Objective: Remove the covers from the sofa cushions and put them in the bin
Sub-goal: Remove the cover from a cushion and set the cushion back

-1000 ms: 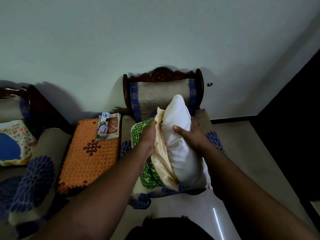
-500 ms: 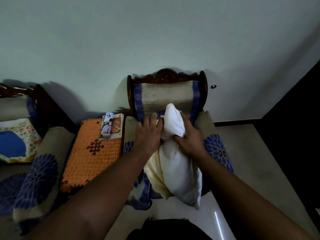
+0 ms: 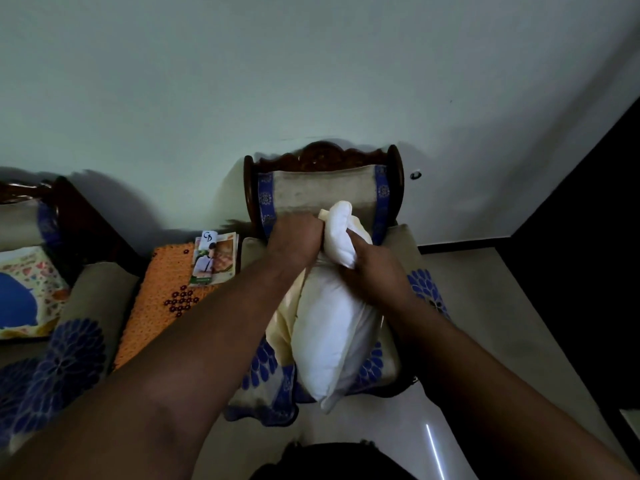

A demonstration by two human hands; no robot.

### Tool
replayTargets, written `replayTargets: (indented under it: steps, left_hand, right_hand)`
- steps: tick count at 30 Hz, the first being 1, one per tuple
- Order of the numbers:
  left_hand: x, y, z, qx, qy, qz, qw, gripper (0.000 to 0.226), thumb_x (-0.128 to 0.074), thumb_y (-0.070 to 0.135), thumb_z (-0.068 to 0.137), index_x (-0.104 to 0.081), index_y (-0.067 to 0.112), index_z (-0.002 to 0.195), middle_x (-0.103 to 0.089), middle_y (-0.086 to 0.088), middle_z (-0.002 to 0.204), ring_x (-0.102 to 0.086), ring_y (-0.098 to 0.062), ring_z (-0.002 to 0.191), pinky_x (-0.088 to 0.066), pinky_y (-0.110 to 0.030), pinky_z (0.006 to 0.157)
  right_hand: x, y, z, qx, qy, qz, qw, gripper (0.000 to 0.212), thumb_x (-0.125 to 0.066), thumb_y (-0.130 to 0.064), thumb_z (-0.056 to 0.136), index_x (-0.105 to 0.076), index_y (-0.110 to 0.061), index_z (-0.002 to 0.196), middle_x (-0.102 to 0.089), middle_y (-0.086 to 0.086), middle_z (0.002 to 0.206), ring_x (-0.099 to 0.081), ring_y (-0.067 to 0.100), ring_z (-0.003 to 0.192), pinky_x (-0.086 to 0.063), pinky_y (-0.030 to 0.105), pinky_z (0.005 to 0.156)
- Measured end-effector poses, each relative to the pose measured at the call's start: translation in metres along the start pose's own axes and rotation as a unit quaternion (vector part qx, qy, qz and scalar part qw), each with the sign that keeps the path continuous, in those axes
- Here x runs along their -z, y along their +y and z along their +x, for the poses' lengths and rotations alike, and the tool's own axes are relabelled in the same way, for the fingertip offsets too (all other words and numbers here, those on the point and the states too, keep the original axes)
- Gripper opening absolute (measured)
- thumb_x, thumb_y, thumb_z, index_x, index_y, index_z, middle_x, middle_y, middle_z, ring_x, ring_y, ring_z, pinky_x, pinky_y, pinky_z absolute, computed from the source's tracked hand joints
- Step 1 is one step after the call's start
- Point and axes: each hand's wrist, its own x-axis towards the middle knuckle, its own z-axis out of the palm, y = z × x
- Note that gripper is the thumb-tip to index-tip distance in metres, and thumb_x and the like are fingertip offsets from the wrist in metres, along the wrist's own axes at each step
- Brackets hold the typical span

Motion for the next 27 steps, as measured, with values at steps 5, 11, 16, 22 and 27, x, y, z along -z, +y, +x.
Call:
replayTargets:
  steps: [5,11,16,22,27]
  left_hand:
    - [0.014,-0.008,0.007,-0.026,0.026,0.002,0.999,0.023,-0.053,0.026,0.095,-0.072,0.015,0.101,-0.072,-0.006,0.101,-0.070,-0.029,0.093,-0.047,-0.035,0.067]
    - [0.019,-0.002,-0.006,-0.044,0.064,-0.009,0.997,0.030,-0.050,0.032,0.097,-0.070,0.015,0.113,-0.070,-0.009,0.108,-0.067,-0.030,0.099,-0.048,-0.039,0.075]
    - [0.012,0.019,-0.028,-0.121,0.159,-0.102,0.974,0.020,-0.061,0.030,0.090,-0.070,0.014,0.096,-0.070,-0.012,0.079,-0.067,-0.036,0.066,-0.048,-0.038,0.053]
    - [-0.040,0.002,-0.066,0.053,0.204,-0.070,0.975,0.081,-0.071,0.025,0.079,-0.032,0.018,0.149,-0.055,-0.017,0.127,-0.058,-0.037,0.100,-0.051,-0.046,0.073]
    - [-0.088,-0.011,-0.076,0.310,0.021,-0.334,0.890,0.094,-0.068,0.038,0.085,-0.011,0.027,0.158,-0.044,-0.018,0.147,-0.056,-0.039,0.120,-0.056,-0.050,0.084]
  right_hand:
    - [-0.013,0.003,0.007,-0.003,-0.083,-0.130,0.988,0.061,-0.052,-0.029,0.095,-0.033,-0.028,0.153,-0.068,0.008,0.113,-0.066,0.033,0.094,-0.052,0.039,0.076]
    - [-0.021,-0.009,0.006,0.018,-0.134,-0.175,0.975,0.053,-0.056,-0.041,0.096,-0.046,-0.022,0.144,-0.065,0.008,0.123,-0.064,0.031,0.106,-0.048,0.038,0.085]
    - [-0.019,-0.021,0.027,-0.079,-0.076,-0.165,0.980,0.033,-0.047,-0.034,0.100,-0.061,-0.018,0.125,-0.065,0.007,0.123,-0.063,0.028,0.112,-0.048,0.037,0.089]
    - [-0.032,-0.021,0.025,-0.023,0.097,-0.072,0.992,0.020,-0.057,-0.012,0.092,-0.069,-0.009,0.107,-0.069,0.009,0.109,-0.066,0.027,0.095,-0.045,0.034,0.072]
    - [-0.020,-0.022,0.025,-0.097,0.180,0.049,0.978,0.011,-0.058,-0.021,0.089,-0.060,-0.012,0.086,-0.061,0.005,0.096,-0.058,0.023,0.092,-0.049,0.036,0.072]
